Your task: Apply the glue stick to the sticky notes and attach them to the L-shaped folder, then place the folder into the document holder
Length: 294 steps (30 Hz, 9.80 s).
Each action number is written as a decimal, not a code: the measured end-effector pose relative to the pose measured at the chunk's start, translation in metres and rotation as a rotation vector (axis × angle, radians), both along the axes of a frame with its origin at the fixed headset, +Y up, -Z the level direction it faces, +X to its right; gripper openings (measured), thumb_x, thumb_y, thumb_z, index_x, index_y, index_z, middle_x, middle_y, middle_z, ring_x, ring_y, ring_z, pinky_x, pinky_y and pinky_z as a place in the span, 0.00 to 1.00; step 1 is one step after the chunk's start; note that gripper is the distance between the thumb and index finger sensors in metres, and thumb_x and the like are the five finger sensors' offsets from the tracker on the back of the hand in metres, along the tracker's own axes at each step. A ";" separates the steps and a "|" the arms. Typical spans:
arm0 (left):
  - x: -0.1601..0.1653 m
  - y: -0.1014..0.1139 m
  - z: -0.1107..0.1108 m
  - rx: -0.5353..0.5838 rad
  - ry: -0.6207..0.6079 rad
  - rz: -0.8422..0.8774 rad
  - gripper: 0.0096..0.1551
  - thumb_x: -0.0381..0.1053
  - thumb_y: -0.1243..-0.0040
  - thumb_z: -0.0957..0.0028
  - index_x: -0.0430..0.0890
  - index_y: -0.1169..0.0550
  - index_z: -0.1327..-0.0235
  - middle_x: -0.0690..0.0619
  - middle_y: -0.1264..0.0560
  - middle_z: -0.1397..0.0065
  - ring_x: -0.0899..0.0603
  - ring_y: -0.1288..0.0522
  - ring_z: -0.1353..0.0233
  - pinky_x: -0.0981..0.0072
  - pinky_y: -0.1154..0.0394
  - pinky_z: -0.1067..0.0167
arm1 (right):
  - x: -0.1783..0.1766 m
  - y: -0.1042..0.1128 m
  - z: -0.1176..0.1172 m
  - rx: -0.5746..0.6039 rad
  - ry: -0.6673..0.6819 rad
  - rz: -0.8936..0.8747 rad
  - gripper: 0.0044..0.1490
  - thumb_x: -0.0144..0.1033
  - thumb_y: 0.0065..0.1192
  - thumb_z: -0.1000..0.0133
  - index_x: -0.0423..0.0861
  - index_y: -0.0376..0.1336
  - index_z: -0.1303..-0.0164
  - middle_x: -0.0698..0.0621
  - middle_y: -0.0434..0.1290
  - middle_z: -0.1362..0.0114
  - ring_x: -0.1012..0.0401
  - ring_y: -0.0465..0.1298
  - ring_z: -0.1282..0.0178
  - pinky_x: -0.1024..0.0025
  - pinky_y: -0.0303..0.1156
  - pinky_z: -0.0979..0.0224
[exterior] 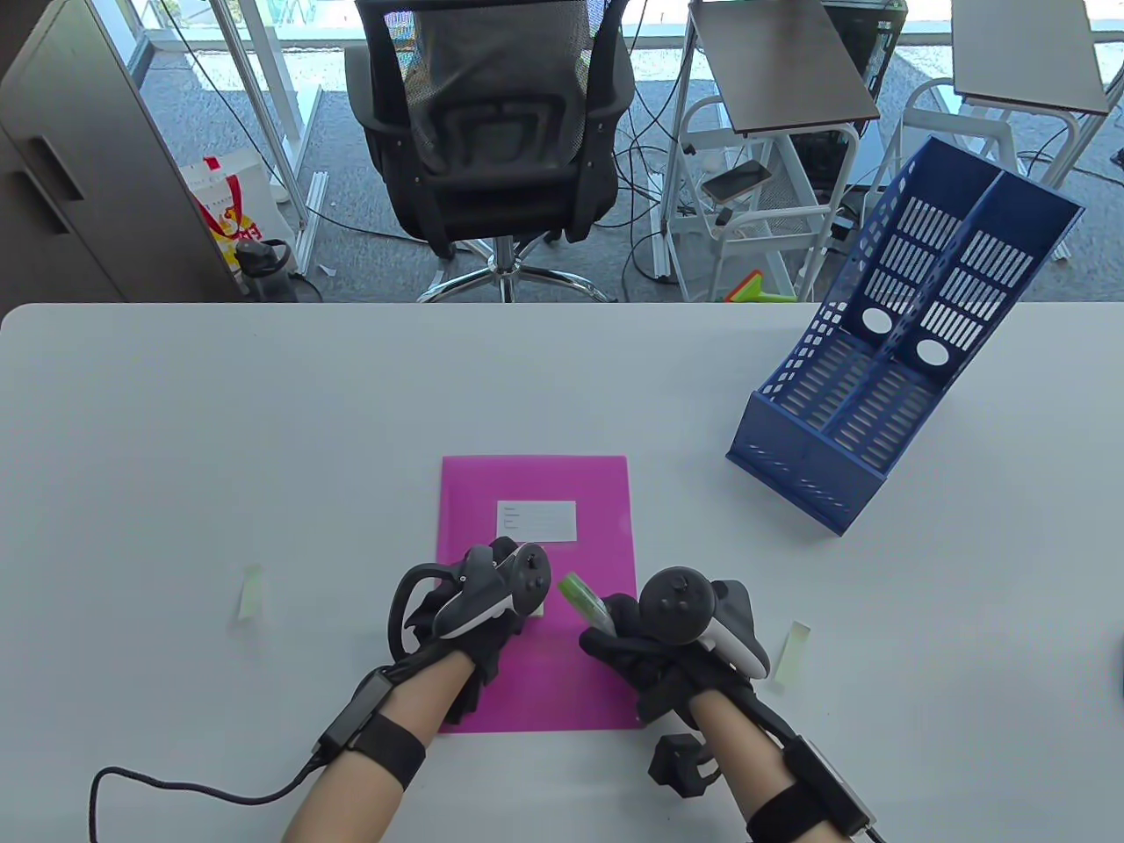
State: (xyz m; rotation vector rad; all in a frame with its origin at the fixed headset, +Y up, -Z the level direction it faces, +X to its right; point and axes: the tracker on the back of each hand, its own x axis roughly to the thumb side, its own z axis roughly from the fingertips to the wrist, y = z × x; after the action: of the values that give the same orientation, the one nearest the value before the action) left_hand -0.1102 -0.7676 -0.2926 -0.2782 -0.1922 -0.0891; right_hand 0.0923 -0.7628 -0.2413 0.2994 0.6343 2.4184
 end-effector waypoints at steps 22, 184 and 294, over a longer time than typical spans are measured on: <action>-0.004 0.002 -0.019 -0.170 0.088 0.005 0.34 0.64 0.48 0.47 0.71 0.43 0.27 0.63 0.39 0.25 0.59 0.33 0.37 0.68 0.26 0.39 | 0.000 -0.001 0.000 0.002 -0.003 0.004 0.31 0.52 0.50 0.34 0.48 0.55 0.25 0.50 0.65 0.20 0.52 0.57 0.18 0.50 0.56 0.21; -0.064 -0.003 0.012 -0.356 -0.171 0.291 0.16 0.57 0.43 0.46 0.55 0.22 0.48 0.55 0.21 0.56 0.56 0.20 0.62 0.69 0.22 0.60 | -0.121 0.052 0.035 0.435 0.595 0.545 0.30 0.44 0.58 0.42 0.48 0.63 0.29 0.46 0.80 0.49 0.53 0.78 0.47 0.51 0.72 0.33; -0.052 0.007 0.038 -0.109 -0.243 0.218 0.18 0.56 0.47 0.47 0.52 0.22 0.50 0.54 0.16 0.57 0.58 0.14 0.65 0.76 0.17 0.66 | -0.028 0.012 -0.005 0.294 0.059 0.394 0.34 0.50 0.50 0.35 0.39 0.57 0.28 0.46 0.73 0.29 0.42 0.71 0.30 0.51 0.70 0.30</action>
State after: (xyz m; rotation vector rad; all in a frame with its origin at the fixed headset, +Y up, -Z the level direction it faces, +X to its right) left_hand -0.1625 -0.7602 -0.2542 -0.3529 -0.4683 0.1046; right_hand 0.0641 -0.7508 -0.2468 0.3972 0.3866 2.8973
